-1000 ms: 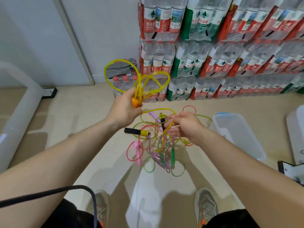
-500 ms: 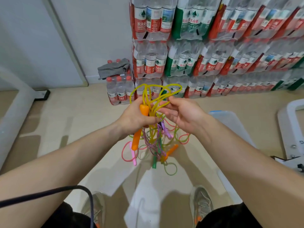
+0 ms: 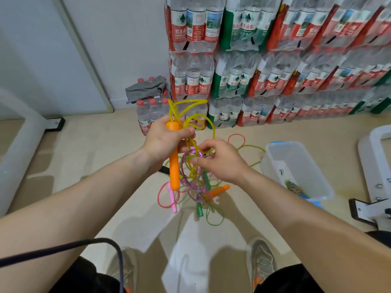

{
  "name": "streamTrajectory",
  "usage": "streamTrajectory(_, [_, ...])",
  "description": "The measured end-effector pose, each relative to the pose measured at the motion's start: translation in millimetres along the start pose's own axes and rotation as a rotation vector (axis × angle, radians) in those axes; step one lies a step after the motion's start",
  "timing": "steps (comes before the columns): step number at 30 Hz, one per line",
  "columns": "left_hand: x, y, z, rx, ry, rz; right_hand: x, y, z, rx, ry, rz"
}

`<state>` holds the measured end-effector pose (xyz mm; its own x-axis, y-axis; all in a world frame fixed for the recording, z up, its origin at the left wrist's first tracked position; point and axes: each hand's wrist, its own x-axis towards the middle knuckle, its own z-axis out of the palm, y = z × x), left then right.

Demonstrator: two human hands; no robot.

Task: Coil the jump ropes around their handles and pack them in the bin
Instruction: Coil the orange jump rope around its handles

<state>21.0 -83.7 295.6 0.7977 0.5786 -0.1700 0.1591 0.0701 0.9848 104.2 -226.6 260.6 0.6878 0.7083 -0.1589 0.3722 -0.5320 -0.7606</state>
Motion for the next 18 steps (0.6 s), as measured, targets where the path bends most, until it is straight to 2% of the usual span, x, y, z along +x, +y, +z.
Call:
streamTrajectory(3, [4.0,-2.3,-4.9,0.0,0.071,-0.007,2.1,0.7,-5.1,0.104,0.042,0.009])
streamTrajectory(6, [9.5,-5.6,-10.5,0.014,0.154,-0.012,-1.5,-3.1,-9.1,0.14,0.173,-0.014])
streamTrajectory(10, [19.3,-9.2,-18.6,0.023,0.271,-0.032,-11.2,-9.9,-1.7,0.091,0.312,-0.13])
streamTrajectory(14, [32.2,-10.5,-36.1,0.065,0.388,-0.045,0.0,6.9,-2.3,0.109,0.227,-0.094])
streamTrajectory(18, [36.0,-8.1,-46.0,0.095,0.448,-0.005,12.7,44.6,-14.7,0.009,0.141,0.108])
